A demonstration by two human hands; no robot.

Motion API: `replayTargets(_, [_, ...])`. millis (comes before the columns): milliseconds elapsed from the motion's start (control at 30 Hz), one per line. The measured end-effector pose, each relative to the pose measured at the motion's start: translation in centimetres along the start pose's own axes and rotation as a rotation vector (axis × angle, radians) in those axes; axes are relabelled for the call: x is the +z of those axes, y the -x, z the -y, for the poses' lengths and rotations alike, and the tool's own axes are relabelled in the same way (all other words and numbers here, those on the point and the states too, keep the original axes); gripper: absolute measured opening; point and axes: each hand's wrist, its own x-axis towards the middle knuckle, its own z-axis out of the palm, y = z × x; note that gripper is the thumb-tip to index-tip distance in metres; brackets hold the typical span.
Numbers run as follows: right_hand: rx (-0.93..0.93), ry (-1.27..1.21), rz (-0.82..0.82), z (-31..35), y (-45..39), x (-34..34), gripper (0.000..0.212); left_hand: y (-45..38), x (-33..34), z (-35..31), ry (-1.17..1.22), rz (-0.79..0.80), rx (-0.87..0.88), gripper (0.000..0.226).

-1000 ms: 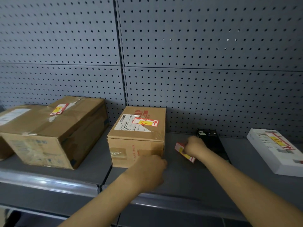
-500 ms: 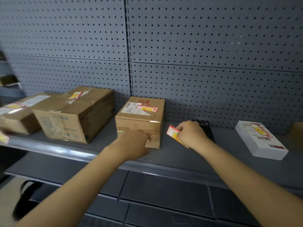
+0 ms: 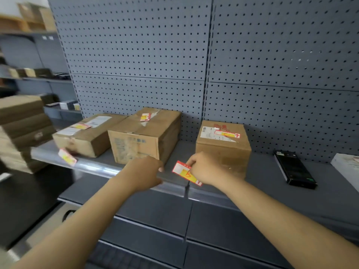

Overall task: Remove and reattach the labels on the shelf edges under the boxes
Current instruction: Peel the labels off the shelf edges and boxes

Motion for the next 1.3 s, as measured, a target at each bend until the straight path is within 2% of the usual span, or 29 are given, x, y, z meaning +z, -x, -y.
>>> replayTargets(200, [0.042, -0.047, -0.039, 7.4, -3.9, 6.0, 0.018, 0.4, 0.2, 10.3, -0.019, 0.019, 0.017, 0.034])
replayTargets(367, [0.076, -0.123, -0.022, 10.7, -5.5, 9.0, 0.009, 0.0, 1.0, 14.7, -0.012, 0.049, 0.058, 0.032])
replayTargets(833, [0.091, -0.16, -0.086, 11.7, -9.3, 12.4, 0.007, -2.9, 4.4, 18.4, 0.004, 0.119, 0.123, 0.029])
replayTargets(1133, [0.13, -0.082, -0.195, 11.5, -10.3, 14.3, 0.006, -5.5, 5.9, 19.5, -0.044, 0.144, 0.3, 0.036])
replayTargets(1300, [0.12, -0.08, -0.226, 11.8, -10.2, 15.1, 0.005, -6.3, 6.0, 20.1, -0.014, 0.151, 0.356, 0.032])
